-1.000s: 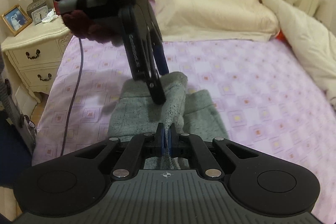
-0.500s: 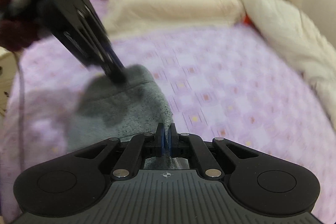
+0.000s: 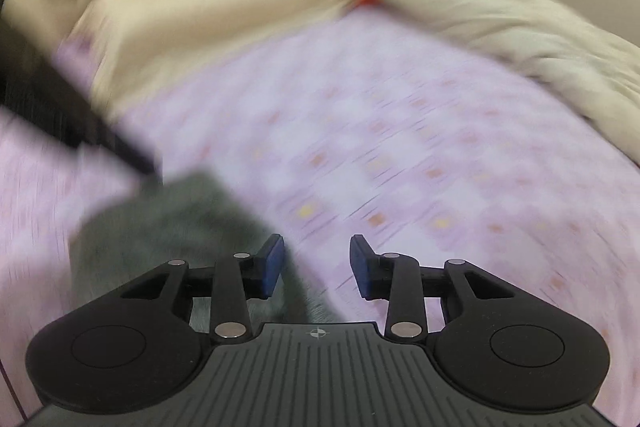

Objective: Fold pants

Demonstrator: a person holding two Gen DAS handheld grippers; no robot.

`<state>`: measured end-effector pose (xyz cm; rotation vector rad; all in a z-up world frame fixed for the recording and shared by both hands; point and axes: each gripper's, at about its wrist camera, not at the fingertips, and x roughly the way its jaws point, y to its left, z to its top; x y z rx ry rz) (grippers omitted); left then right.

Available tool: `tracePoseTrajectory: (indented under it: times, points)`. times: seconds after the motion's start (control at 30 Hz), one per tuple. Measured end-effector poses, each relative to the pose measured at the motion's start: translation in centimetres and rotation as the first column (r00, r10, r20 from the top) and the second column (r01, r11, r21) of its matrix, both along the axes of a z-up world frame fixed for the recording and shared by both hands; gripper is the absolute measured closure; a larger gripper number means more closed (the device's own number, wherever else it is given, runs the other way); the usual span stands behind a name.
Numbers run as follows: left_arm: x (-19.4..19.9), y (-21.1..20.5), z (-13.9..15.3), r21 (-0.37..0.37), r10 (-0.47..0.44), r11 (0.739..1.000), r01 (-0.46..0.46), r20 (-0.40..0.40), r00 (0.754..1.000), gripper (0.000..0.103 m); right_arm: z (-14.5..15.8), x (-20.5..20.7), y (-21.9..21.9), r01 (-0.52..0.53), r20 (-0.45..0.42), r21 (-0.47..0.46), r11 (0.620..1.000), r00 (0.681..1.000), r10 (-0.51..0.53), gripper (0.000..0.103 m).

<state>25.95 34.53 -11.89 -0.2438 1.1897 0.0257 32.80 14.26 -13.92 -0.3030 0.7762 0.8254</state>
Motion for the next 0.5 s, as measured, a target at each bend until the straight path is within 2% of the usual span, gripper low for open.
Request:
tracePoseTrajectory:
  times: [0.07,0.13,0.2,0.23,0.3,0.37,0.43,0.5]
  points:
    - [-0.4,-1.4,-1.2,0.022,-0.019,1.000,0.020,-0.039,0.999,0.081,0.7,-1.0,-2.5,0.104,-0.021,0.026,0.994,0.994,-0.103,0.068]
    - [-0.7,-2.3,-3.2,0.079,-0.040,0.996,0.049,-0.109,0.993,0.080,1.0,-2.3,-5.3,0.188,-0.040,0.013,0.982,0.981,-0.187,0.068]
    - [-1.4,-3.2,-5.5,0.164,-0.087,0.980,0.116,-0.178,0.980,0.079,0.5,-3.3,-7.8,0.227,-0.060,-0.039,0.973,0.971,-0.229,0.068]
    - [-1.9,-3.7,-5.8,0.208,-0.115,0.967,0.146,-0.155,0.981,0.079,0.2,-3.7,-8.9,0.230,-0.053,-0.078,0.970,0.971,-0.235,0.068]
    - [-2.0,-4.5,-5.9,0.271,-0.159,0.942,0.197,-0.157,0.975,0.078,-0.7,-4.1,-10.7,0.211,-0.026,-0.173,0.962,0.976,-0.218,0.068]
    - [-1.6,-4.5,-5.8,0.264,-0.161,0.943,0.203,-0.173,0.972,0.078,-1.4,-4.1,-12.2,0.154,-0.024,-0.237,0.959,0.986,-0.164,0.068]
    - [-0.8,-3.4,-5.7,0.211,-0.121,0.964,0.159,-0.185,0.975,0.079,-1.8,-3.5,-12.5,0.079,-0.021,-0.298,0.951,0.996,-0.090,0.068]
    - [0.0,-1.7,-5.6,0.130,-0.068,0.987,0.097,-0.212,0.975,0.079,-2.4,-2.0,-11.7,-0.006,-0.061,-0.320,0.947,0.998,-0.014,0.068]
